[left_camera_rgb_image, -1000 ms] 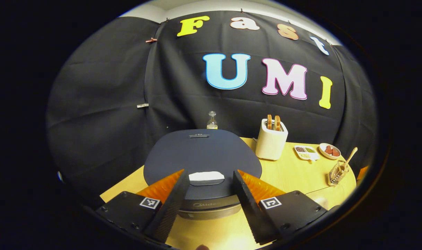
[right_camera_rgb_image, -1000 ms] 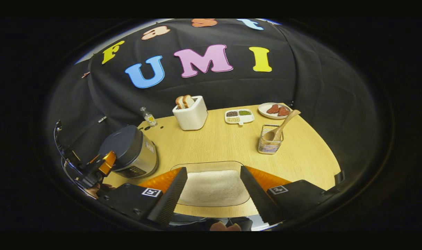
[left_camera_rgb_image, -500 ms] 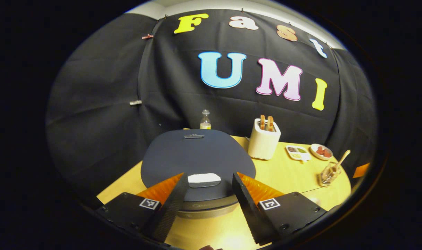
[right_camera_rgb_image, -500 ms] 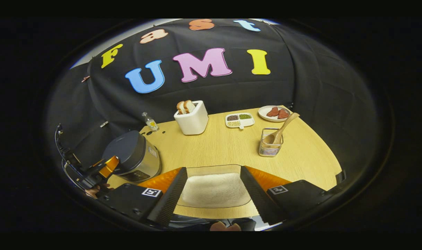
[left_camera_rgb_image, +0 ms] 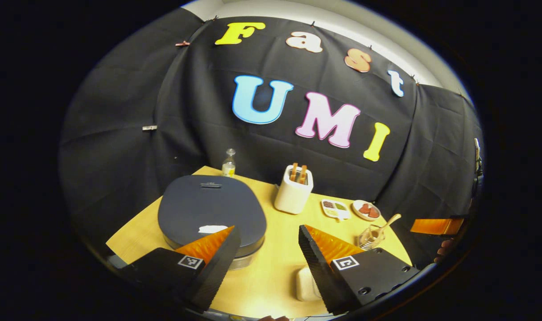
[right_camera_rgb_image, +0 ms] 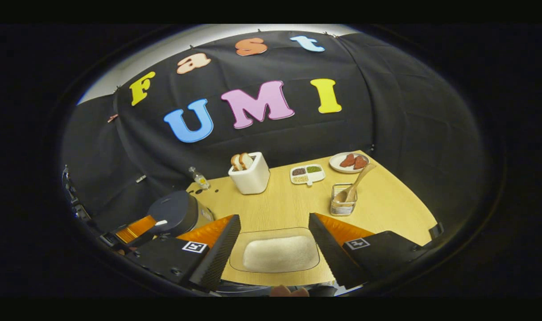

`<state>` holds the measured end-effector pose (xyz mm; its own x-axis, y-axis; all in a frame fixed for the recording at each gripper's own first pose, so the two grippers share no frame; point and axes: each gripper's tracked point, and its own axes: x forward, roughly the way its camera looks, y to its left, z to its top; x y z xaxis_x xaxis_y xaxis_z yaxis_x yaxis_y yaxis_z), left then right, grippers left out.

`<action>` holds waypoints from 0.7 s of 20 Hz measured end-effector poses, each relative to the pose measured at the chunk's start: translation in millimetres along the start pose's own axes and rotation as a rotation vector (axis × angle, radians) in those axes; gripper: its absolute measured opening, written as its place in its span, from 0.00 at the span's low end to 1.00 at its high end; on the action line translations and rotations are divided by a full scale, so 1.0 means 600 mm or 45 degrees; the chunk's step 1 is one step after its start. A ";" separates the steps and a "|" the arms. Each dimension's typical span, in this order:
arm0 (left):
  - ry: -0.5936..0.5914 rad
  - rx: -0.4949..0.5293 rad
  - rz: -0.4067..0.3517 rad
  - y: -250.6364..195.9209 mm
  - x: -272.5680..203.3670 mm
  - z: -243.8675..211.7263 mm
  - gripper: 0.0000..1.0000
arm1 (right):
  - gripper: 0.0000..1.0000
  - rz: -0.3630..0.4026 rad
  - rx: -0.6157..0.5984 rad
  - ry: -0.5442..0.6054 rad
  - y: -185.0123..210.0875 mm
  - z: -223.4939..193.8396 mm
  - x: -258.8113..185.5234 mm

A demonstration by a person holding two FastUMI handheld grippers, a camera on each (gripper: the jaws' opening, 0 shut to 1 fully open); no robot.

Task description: Close the left gripper, press the button to open the rice cooker; take a wooden spoon from the chopstick holder with the right hand, scoop a spoonful of rice and pour it into the rice cooker, then put the wooden spoon back into the chopstick holder.

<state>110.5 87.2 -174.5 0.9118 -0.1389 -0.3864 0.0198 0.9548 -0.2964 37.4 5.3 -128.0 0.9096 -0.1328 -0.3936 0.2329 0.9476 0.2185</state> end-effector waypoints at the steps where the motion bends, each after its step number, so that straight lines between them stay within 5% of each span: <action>1: -0.008 0.003 -0.019 -0.018 -0.007 0.010 0.90 | 0.96 0.004 -0.015 -0.032 -0.005 0.017 -0.009; 9: -0.148 0.018 -0.018 -0.156 -0.059 0.101 0.90 | 0.95 0.120 0.045 -0.276 -0.062 0.169 -0.076; 14: -0.192 0.094 0.074 -0.226 -0.102 0.112 0.90 | 0.96 0.221 0.135 -0.298 -0.117 0.199 -0.088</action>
<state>79.7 -16.3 -51.7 0.9633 -0.0471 -0.2641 -0.0098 0.9776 -0.2100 14.1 -89.1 -16.0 0.9906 -0.0467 -0.1286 0.0906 0.9282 0.3609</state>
